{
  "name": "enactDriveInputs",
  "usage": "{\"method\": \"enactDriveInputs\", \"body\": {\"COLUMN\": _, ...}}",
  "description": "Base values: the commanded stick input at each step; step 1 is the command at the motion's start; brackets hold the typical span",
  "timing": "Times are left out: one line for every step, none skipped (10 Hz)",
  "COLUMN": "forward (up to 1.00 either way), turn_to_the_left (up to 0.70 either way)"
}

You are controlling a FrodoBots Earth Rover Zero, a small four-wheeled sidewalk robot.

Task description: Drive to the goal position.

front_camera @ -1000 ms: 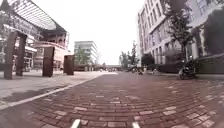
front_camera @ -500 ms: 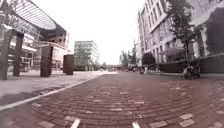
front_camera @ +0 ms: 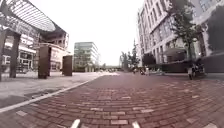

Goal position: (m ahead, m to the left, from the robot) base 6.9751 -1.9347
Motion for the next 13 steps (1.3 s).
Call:
{"method": "enactDriveInputs", "body": {"forward": 0.7, "turn_to_the_left": 0.0}}
{"method": "enactDriveInputs", "body": {"forward": 0.7, "turn_to_the_left": 0.0}}
{"method": "enactDriveInputs", "body": {"forward": 0.7, "turn_to_the_left": 0.0}}
{"method": "enactDriveInputs", "body": {"forward": 0.7, "turn_to_the_left": 0.0}}
{"method": "enactDriveInputs", "body": {"forward": 0.7, "turn_to_the_left": 0.0}}
{"method": "enactDriveInputs", "body": {"forward": 0.7, "turn_to_the_left": 0.0}}
{"method": "enactDriveInputs", "body": {"forward": 0.7, "turn_to_the_left": 0.0}}
{"method": "enactDriveInputs", "body": {"forward": 0.7, "turn_to_the_left": 0.0}}
{"method": "enactDriveInputs", "body": {"forward": 0.7, "turn_to_the_left": 0.0}}
{"method": "enactDriveInputs", "body": {"forward": 0.7, "turn_to_the_left": 0.0}}
{"method": "enactDriveInputs", "body": {"forward": 0.7, "turn_to_the_left": 0.0}}
{"method": "enactDriveInputs", "body": {"forward": 0.7, "turn_to_the_left": -0.07}}
{"method": "enactDriveInputs", "body": {"forward": 0.7, "turn_to_the_left": -0.14}}
